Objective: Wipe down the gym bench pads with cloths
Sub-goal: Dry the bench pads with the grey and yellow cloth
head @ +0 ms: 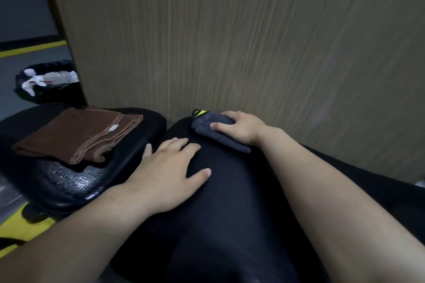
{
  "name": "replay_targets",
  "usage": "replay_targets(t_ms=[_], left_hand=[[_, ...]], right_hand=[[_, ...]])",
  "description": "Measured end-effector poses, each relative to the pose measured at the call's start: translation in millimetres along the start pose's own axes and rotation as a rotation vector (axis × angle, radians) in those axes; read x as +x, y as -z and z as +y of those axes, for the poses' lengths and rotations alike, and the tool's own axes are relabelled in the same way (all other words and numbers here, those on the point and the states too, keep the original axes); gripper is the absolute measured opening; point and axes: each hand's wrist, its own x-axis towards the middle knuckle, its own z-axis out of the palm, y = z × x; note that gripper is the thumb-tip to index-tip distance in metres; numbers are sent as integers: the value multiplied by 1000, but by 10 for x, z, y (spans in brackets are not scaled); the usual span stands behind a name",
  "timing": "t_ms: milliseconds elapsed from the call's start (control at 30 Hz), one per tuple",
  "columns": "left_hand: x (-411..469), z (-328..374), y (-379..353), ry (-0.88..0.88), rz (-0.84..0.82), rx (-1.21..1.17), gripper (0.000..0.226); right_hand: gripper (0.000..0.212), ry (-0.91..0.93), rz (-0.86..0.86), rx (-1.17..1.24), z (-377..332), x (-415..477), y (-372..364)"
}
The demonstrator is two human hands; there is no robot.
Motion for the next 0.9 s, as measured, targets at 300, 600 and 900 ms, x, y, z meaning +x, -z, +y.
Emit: replay_targets(t_ms=[300,600,900], left_hand=[[-37,396,-56,-28,-59,29,68],[-36,854,-126,-76,-78,49,68],[-47,1487,-307,-156,-126,59,67]], right_hand=[[80,-43,32,-15,713,-386,212],[69,-118,70,-12,1395,-984,456],[80,-167,90,-59,2074,-1663,641]])
